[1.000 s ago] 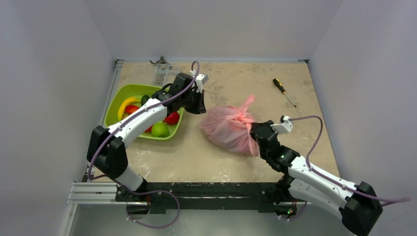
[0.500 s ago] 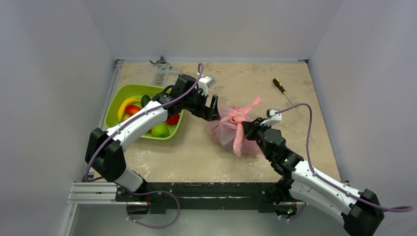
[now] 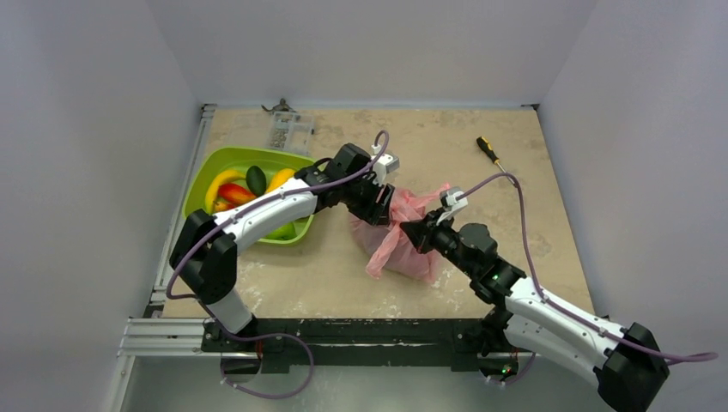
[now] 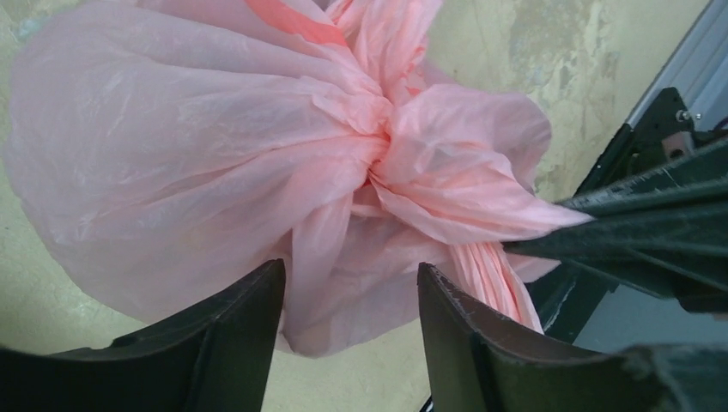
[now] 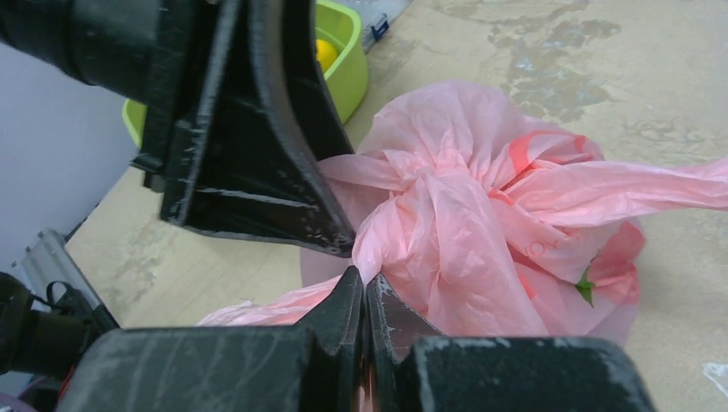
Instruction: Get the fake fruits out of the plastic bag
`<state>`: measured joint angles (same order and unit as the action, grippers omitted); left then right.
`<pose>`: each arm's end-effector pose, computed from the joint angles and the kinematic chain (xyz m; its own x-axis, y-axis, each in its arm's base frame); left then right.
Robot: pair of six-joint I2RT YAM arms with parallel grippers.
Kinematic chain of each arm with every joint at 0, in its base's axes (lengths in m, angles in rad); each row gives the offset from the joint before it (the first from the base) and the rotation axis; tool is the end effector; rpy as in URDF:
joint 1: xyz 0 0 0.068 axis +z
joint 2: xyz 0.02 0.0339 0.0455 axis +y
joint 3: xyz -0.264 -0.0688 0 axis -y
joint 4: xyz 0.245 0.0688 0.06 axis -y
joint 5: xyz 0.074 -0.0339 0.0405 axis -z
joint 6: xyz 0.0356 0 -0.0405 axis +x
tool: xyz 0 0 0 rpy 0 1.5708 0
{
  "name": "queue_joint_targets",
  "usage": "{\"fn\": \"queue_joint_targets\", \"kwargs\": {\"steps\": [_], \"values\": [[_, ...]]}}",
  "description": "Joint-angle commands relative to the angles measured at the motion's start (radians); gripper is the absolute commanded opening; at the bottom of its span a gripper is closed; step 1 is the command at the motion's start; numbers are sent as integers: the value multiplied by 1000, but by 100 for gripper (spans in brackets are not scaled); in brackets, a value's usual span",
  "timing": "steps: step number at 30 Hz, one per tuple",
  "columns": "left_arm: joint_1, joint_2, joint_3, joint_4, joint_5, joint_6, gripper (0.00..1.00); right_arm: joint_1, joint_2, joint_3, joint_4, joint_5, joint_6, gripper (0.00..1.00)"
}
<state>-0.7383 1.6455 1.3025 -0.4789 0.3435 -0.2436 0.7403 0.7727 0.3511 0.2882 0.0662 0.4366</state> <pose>0.2610 -0.2537 0.2721 -0.7195 0.3477 -0.6012 0.6489 0.6450 -0.4036 0.1401 0.1248 0.2377 -0.3531 0.2489 -0.9019 -0.5245 0.7456 0.4111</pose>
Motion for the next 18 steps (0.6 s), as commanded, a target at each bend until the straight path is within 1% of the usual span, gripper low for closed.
{"fn": "queue_joint_targets", "kwargs": {"steps": [1,3,5,6,7,8,10,11,12,13,14,17,18], "values": [[-3,33,74,-39,-66,33,54,2,7,8,107,-99,-2,0],[-3,41,77,-37,-75,32,56,2,13,12,97,-108,-6,0],[-3,50,86,-39,-78,29,61,2,19,17,82,-125,-17,0],[-3,55,91,-42,-78,28,62,3,20,18,79,-136,-21,0],[-4,59,92,-43,-77,29,60,3,24,15,80,-144,-26,0],[-3,64,98,-47,-77,35,52,4,28,13,80,-148,-28,0],[-3,64,110,-82,-120,47,18,5,43,5,83,-131,-26,0],[-3,59,108,-88,-160,52,5,6,50,2,81,-98,-13,0],[-3,51,105,-92,-200,56,0,7,56,3,64,-16,20,0],[-1,38,96,-88,-238,58,0,10,59,6,33,68,76,0],[-1,24,85,-77,-274,59,0,16,51,6,-8,189,148,0],[2,-50,13,1,-384,29,0,58,-15,-2,-261,626,494,0],[2,-87,-27,41,-428,19,0,65,-30,-3,-374,716,613,0]]}}
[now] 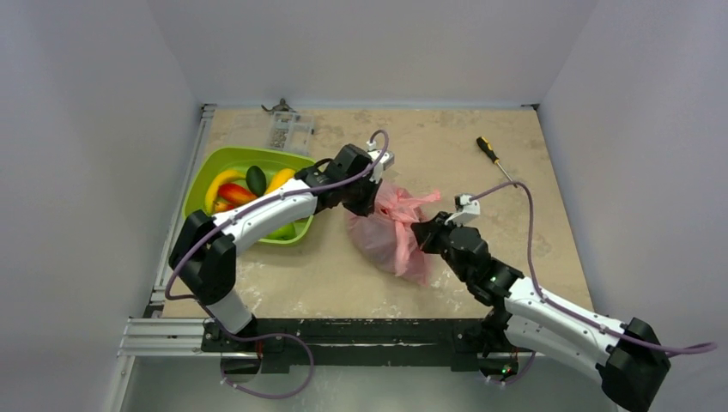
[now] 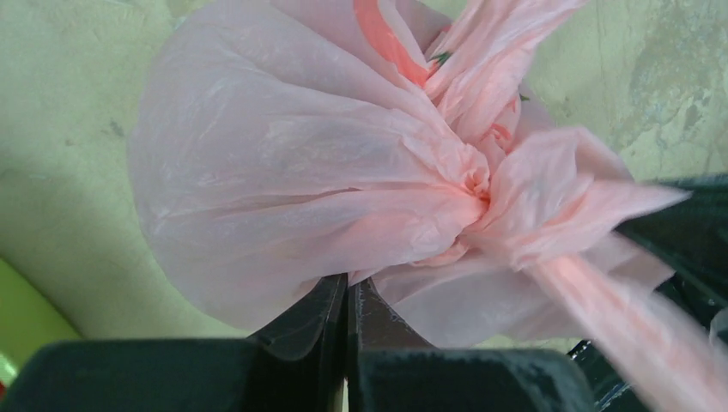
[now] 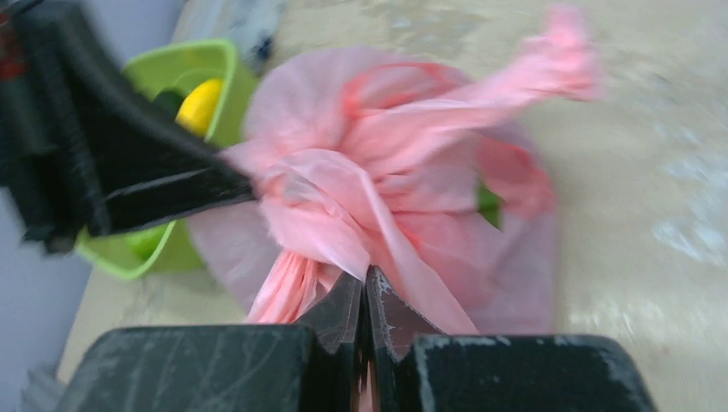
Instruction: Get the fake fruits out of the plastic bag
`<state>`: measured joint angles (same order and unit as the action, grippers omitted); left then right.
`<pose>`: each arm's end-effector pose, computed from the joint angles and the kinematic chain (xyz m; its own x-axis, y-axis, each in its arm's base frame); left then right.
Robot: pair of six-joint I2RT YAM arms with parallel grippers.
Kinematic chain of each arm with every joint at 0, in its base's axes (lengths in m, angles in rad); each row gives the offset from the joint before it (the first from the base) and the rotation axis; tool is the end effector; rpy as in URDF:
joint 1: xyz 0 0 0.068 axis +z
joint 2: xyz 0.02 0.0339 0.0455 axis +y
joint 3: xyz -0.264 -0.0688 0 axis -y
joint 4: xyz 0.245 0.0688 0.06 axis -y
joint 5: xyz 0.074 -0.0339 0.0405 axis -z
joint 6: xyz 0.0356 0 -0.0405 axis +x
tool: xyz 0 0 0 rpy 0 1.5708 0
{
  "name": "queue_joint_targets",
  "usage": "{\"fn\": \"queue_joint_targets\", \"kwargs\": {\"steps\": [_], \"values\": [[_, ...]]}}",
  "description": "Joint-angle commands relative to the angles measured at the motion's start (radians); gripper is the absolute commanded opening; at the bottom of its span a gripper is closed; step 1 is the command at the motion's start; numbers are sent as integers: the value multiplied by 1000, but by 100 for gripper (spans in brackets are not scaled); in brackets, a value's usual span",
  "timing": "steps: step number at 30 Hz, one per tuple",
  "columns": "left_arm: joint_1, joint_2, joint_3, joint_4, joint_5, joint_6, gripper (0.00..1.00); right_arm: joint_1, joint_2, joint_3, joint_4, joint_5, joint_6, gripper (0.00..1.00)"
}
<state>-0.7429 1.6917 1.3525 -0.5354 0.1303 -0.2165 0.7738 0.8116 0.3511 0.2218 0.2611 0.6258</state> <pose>0.2715 -0.2557 0.2668 -0.7092 0.3621 -0.6049 0.5936 0.7697 -0.2351 0.1421 0.1260 0.2242 -0.4275 0.3735 -0.8233 -0.3028 0.7989 0.5197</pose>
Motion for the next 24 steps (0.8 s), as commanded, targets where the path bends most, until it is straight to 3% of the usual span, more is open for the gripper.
{"fn": "queue_joint_targets", "kwargs": {"steps": [1,3,6,12,15,18,24], "values": [[7,-185,-130,141,-271,-18,0,32,-76,-1,-414,594,511,0],[9,-245,-186,213,-328,-21,0,32,-53,18,-483,620,596,0],[14,-272,-199,247,-286,-21,0,33,31,67,-470,560,555,0],[14,-270,-209,264,-157,-17,0,33,-15,69,-193,261,-14,0],[14,-272,-200,264,-112,-14,0,33,-56,148,-253,124,-167,16],[14,-263,-182,257,-60,-25,0,33,-38,247,-337,44,-236,40],[14,-243,-160,239,-11,-32,0,33,197,490,-477,-76,-353,66]]}}
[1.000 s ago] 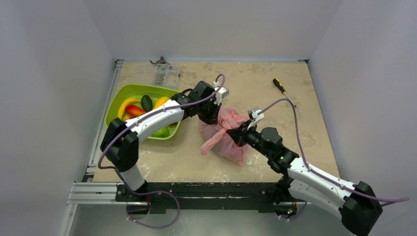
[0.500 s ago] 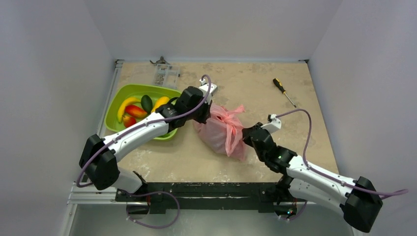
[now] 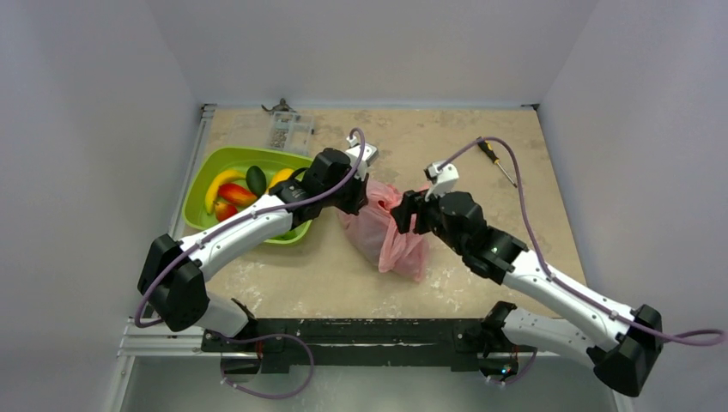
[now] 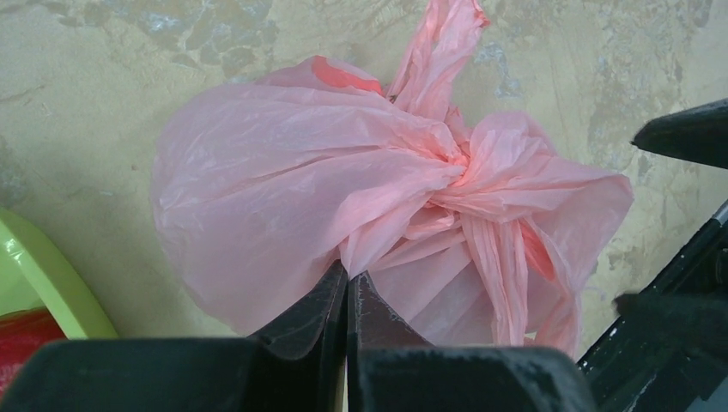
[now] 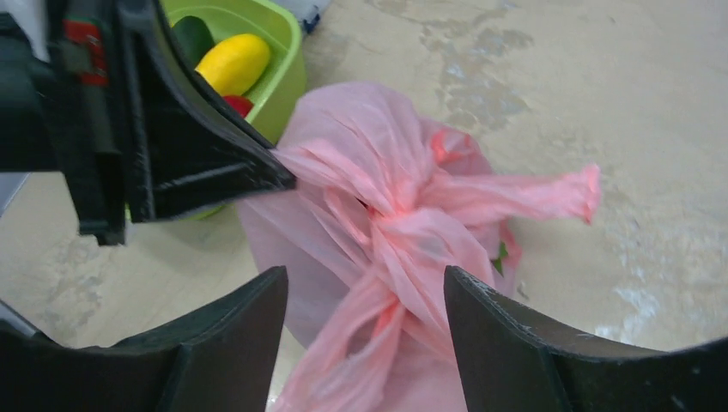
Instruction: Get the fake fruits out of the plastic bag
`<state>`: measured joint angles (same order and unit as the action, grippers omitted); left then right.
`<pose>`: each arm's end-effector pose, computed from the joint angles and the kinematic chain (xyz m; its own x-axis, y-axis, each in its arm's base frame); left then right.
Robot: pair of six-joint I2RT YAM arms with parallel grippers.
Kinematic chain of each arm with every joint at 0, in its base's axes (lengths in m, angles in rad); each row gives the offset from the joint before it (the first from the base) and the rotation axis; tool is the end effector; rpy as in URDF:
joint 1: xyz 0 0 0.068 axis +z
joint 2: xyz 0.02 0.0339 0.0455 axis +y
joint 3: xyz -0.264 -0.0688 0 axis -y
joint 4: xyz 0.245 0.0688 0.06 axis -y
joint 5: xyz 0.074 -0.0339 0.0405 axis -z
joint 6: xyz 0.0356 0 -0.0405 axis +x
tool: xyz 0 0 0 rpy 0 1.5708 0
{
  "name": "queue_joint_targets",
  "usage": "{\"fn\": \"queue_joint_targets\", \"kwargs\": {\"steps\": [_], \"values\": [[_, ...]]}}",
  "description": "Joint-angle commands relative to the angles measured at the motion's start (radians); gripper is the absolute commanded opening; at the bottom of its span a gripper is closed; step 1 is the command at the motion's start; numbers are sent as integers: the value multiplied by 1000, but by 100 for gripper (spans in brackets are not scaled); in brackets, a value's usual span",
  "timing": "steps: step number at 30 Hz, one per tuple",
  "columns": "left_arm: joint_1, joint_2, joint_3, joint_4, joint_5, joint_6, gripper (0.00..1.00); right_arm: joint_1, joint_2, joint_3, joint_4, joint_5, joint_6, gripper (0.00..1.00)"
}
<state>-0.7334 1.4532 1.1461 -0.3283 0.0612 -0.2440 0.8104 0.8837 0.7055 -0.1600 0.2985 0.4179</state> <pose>0.2429 -0.2218 0.2938 -0.5981 0.2143 -0.7722 0.5773 0.7836 -0.2297 0.1497 0.1422 0.2974 -0.4125 0.1292 -0.9018 -0.3654 0.8833 0.2937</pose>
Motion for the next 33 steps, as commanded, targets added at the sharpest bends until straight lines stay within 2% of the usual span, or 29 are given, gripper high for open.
{"fn": "queue_joint_targets", "kwargs": {"steps": [1,4,9,15,18,21,23,26,27,33], "values": [[5,-5,49,27,62,-5,0,-11,170,166,-114,-77,-150,70],[4,-3,49,19,66,0,0,-13,315,282,-197,-45,-184,68],[4,5,57,13,69,-1,0,-11,392,347,-205,-44,-218,63],[5,14,73,-5,72,-4,0,-11,413,325,-193,7,-209,52],[6,8,72,-6,70,-3,0,-11,424,315,-182,49,-202,42],[6,4,71,-6,59,-2,0,-10,419,294,-157,71,-193,35],[10,1,70,-6,58,-5,0,-11,418,283,-139,70,-190,34],[18,-3,68,-6,58,-11,0,-11,432,278,-142,83,-189,44],[21,-5,67,-4,58,-12,0,-10,438,274,-144,90,-190,44],[28,-3,64,0,57,-14,0,-10,436,243,-112,132,-188,34]]}}
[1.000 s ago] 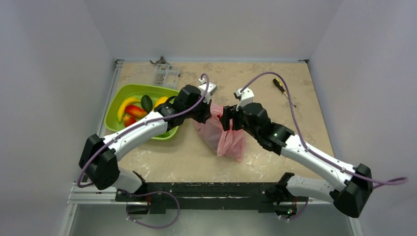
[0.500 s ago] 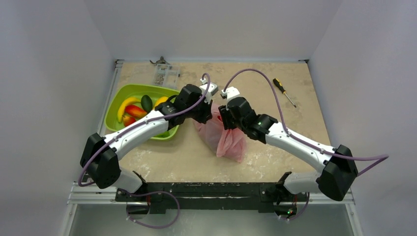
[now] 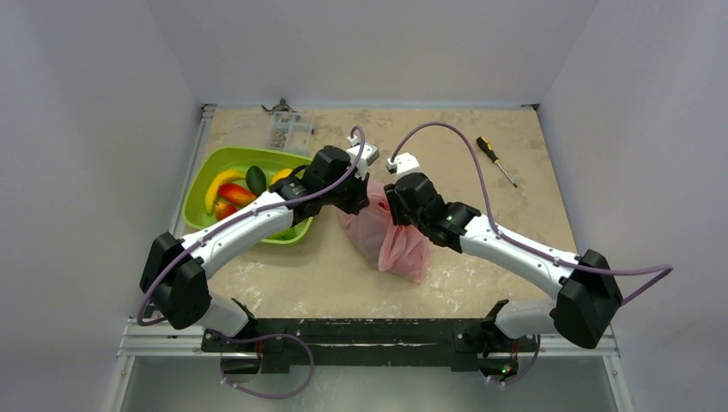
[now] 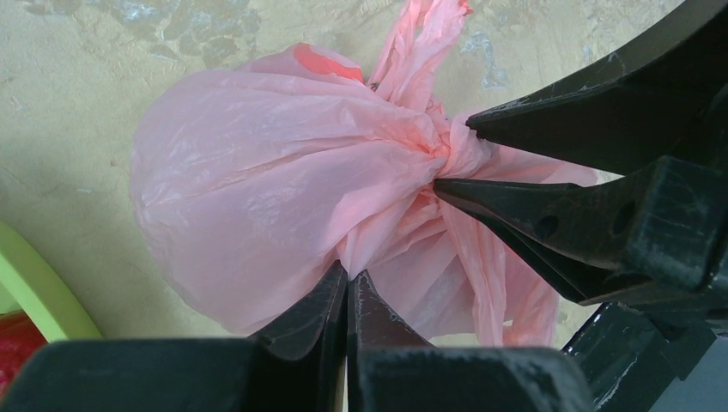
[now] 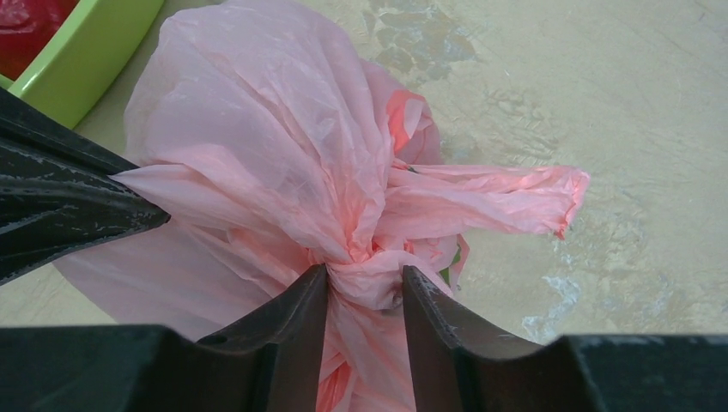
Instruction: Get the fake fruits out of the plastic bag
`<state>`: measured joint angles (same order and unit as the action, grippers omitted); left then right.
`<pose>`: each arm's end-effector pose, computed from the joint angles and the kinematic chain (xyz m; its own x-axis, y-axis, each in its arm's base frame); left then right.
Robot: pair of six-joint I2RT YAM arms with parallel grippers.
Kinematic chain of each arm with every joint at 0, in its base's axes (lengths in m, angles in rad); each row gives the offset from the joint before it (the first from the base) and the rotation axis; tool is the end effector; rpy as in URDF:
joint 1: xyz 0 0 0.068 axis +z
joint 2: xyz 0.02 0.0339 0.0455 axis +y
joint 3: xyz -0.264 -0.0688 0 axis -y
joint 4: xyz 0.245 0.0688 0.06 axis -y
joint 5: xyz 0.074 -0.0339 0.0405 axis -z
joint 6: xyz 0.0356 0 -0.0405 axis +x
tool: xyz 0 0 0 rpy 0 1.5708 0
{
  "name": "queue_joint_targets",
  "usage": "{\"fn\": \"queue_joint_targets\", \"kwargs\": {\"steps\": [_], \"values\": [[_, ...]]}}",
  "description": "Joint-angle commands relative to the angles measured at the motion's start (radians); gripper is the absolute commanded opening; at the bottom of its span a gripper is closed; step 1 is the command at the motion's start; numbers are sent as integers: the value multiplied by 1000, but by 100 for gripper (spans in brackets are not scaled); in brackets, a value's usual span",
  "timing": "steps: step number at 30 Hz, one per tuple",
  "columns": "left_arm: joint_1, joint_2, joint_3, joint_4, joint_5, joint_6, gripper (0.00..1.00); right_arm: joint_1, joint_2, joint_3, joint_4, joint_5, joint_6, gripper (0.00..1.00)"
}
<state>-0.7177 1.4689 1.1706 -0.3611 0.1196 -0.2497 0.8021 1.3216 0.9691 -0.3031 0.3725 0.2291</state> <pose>0.2468 -0.2211 0.2945 -0.6261 0.2209 -0.7478 0.5875 0.7642 -0.2661 0.2113 0.1998 0.2757 -0.5192 -0.2326 -0.8224 -0.3605 0.9321 -0.0361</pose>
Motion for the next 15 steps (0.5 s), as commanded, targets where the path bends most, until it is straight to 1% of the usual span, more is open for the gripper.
{"fn": "queue_joint_targets", "kwargs": {"steps": [1,2,5,7,9,11,13,15], "values": [[13,-17,40,34,0,-12,0,-1,-3,-22,38,62,2,32],[16,-17,40,34,2,-15,0,-1,-5,-26,45,75,7,28],[19,-19,40,31,-10,-23,0,-1,-17,-41,57,109,43,13],[20,-20,37,25,-39,-28,0,-1,-38,-60,70,131,86,0],[21,-22,34,14,-79,-34,0,-1,-91,-99,103,168,144,0],[22,-21,34,1,-113,-39,0,-1,-169,-169,172,168,221,0],[27,-32,31,-9,-166,-51,0,-3,-283,-263,281,161,273,0],[41,-50,14,7,-174,-67,0,-3,-418,-357,376,161,329,0]]}}
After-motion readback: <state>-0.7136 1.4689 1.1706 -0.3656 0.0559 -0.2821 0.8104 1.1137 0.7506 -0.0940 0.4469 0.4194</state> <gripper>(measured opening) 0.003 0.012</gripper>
